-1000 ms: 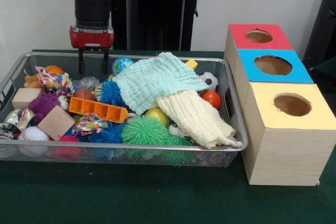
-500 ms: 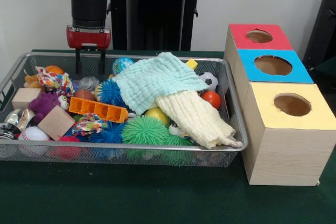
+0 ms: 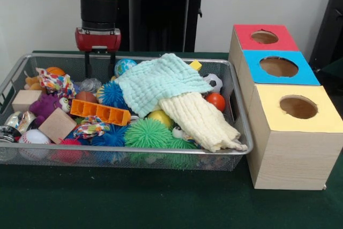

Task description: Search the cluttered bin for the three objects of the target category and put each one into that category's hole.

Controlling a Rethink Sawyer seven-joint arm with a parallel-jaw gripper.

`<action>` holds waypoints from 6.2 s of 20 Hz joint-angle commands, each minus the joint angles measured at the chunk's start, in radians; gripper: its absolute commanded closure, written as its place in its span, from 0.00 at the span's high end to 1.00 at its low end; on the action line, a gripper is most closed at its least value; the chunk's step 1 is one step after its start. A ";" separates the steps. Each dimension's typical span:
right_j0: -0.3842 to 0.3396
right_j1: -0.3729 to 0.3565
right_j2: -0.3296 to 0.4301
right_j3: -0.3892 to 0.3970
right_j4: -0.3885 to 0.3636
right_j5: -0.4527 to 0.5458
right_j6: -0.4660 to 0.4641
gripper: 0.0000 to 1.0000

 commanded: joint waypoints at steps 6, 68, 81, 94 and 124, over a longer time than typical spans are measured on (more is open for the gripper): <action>-0.046 0.018 0.102 -0.111 -0.028 0.031 0.044 1.00; 0.040 0.137 -0.013 -0.213 0.007 -0.088 0.058 1.00; 0.073 0.154 -0.049 -0.212 0.017 -0.098 0.076 1.00; 0.097 0.188 -0.084 -0.233 0.032 -0.128 0.074 1.00; 0.123 0.258 -0.129 -0.263 0.069 -0.181 0.074 1.00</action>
